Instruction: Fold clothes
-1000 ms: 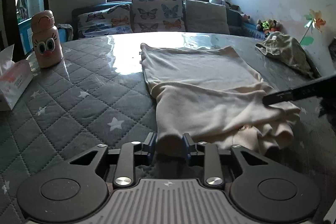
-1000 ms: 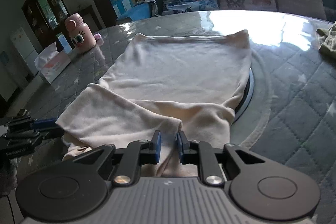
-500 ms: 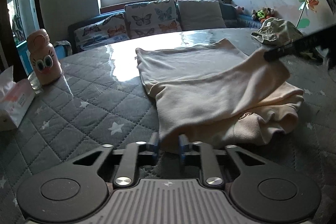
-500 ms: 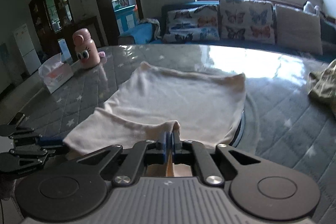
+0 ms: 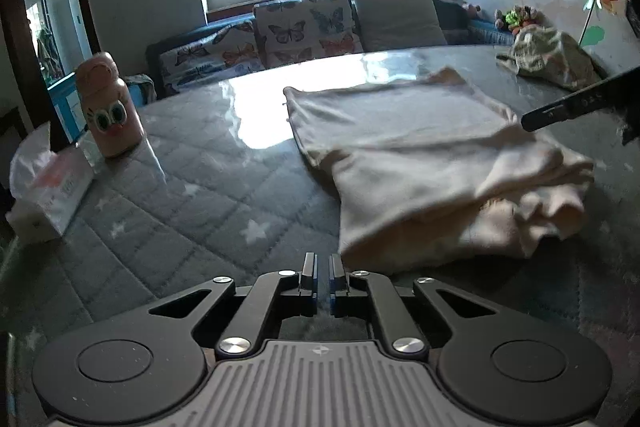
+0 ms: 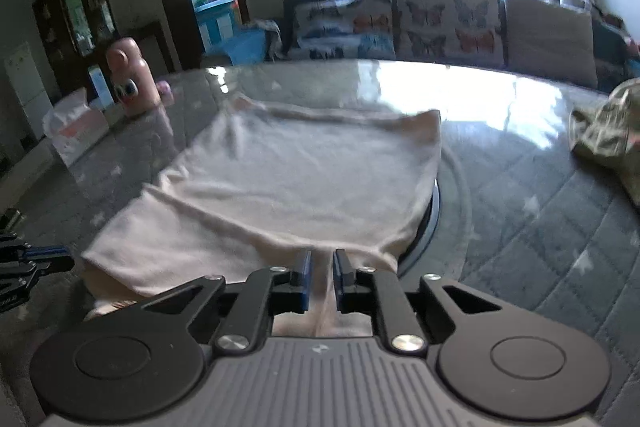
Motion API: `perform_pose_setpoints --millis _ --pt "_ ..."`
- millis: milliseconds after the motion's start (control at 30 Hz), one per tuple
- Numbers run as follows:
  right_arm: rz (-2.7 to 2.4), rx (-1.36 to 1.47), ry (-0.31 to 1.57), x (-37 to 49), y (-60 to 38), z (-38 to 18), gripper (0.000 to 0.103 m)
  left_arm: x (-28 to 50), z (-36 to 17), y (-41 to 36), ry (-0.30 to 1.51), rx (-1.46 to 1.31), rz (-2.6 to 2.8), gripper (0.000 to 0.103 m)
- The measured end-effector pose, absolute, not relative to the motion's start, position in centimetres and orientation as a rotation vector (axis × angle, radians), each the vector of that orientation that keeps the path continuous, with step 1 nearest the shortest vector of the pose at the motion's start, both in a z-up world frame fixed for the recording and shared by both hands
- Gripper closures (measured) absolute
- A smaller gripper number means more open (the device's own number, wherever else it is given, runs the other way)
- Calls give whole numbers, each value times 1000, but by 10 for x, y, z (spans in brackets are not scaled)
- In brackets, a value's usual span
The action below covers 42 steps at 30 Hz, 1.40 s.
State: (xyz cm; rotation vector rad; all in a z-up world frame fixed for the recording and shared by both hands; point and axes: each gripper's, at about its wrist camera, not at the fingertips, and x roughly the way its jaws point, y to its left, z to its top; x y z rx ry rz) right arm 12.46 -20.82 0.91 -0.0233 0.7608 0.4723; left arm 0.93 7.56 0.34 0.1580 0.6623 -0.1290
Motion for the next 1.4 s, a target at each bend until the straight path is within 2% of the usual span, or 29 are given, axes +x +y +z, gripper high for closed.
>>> perform_pose_setpoints --millis 133,233,300,400,533,633,767,967,1033,1333,1400 --pt "508 -35 760 122 -202 11 82 28 18 65 619 123 -173 96" --pt "526 -46 789 122 -196 3 82 46 18 52 610 110 -208 96" --pt "533 -56 805 121 -192 -3 82 59 13 45 621 109 -214 94" --pt "542 -70 819 120 -189 -8 75 75 2 44 659 96 -202 94" --pt "551 -74 820 119 -189 -9 73 77 -8 57 701 87 -159 94" --pt "561 -72 817 119 -189 -8 65 76 -2 63 693 66 -154 94" --pt "563 -81 812 121 -186 -8 65 85 9 56 661 45 -179 94" --pt "567 -81 816 121 -187 -11 62 110 -7 55 709 53 -151 93" --pt "569 -81 817 121 -188 -10 63 109 -6 60 707 44 -143 90" --pt "590 -90 807 119 -186 -8 63 115 -5 62 705 52 -132 89" --pt "584 -103 814 119 -185 -10 62 116 -8 63 709 58 -125 84"
